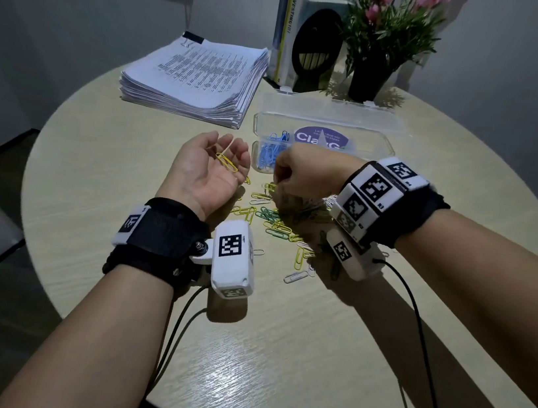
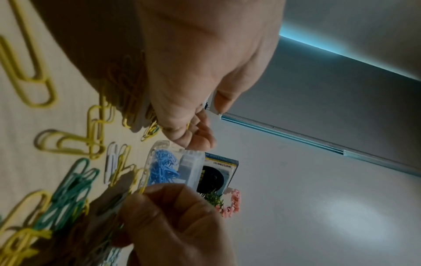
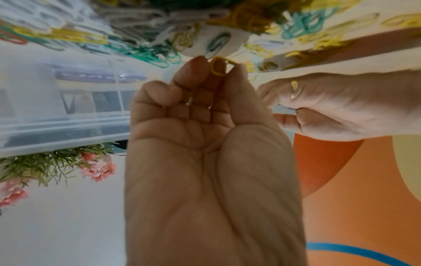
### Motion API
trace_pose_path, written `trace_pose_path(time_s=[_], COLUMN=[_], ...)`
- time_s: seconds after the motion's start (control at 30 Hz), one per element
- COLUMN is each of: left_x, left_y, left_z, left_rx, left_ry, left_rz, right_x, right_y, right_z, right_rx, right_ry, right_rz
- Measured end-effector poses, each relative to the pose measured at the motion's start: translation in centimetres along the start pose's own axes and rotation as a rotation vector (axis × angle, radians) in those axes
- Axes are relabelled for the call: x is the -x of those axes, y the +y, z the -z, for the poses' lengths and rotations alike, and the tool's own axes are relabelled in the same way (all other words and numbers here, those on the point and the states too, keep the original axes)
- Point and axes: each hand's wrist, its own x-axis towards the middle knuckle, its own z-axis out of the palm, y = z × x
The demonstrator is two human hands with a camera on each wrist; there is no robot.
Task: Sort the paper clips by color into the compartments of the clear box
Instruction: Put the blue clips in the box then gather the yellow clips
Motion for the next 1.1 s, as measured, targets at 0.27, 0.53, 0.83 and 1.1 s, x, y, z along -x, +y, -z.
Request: trace_pose_path(time_s=[0.27,0.53,0.83,1.1], left_x=[-0.2,-0.3,-0.4,-0.3], left_y=[-0.1,-0.3,-0.3,-0.3], left_z=[0.1,0.2,0.3,0.3], left_rx=[-0.013,-0.036,-0.052,-0.075], left_ry=[-0.002,-0.008,-0.002,0.016], left_rz=[-0.008,0.006,0.005,-0.002], right_x=[-1.1,-1.3,-1.8,-1.6], right_y=[-1.2,-2.1,-2.0,-2.1], right_z=[-0.9,-0.5,-0.3,-0.5], right_rx=[0.026,0.072,0.097,0.092], right_ry=[0.056,0.04,0.026,-0.006], right_rz=[0.019,0.043,-0.044,-0.053])
